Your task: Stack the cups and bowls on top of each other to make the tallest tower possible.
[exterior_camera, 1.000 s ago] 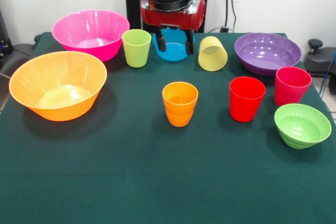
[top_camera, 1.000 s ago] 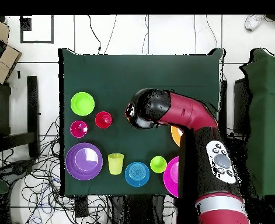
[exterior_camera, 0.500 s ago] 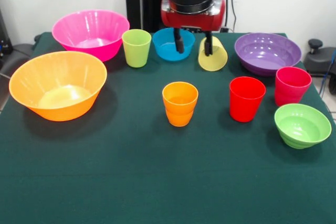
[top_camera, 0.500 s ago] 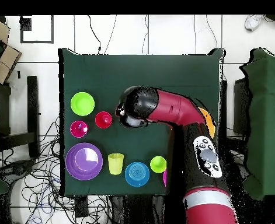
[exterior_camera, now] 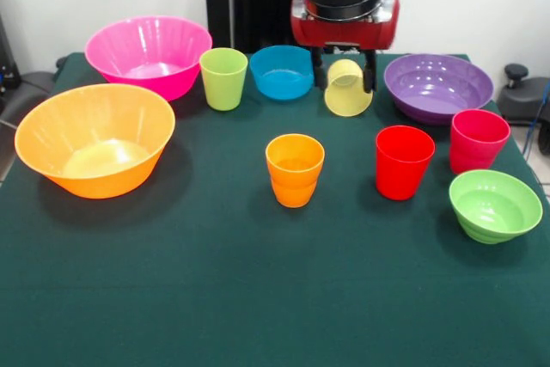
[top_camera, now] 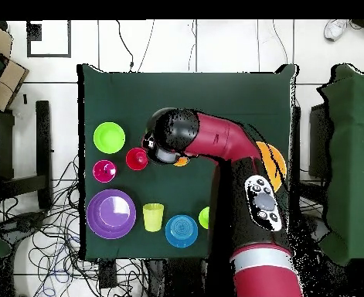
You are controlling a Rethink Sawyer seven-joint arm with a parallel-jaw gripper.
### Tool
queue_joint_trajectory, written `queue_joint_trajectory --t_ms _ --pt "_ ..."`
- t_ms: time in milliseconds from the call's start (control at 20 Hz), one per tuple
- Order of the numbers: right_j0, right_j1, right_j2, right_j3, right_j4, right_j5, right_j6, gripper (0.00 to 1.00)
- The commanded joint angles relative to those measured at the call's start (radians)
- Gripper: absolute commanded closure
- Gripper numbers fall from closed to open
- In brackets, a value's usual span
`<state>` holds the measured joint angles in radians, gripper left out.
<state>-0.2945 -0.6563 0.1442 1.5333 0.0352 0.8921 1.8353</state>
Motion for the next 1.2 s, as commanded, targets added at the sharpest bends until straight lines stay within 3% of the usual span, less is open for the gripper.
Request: queue_joint_trajectory --t_ms 50,450,1200 --pt "0.05 0.116 0.013 -0.11 0.035 0.003 0.195 0.0" --pt "0.092 0.194 -0.012 -0.192 0.061 -0.03 0.231 0.0" --pt "0.142 0.309 -0.035 -0.39 0.078 0.038 0.276 0.0"
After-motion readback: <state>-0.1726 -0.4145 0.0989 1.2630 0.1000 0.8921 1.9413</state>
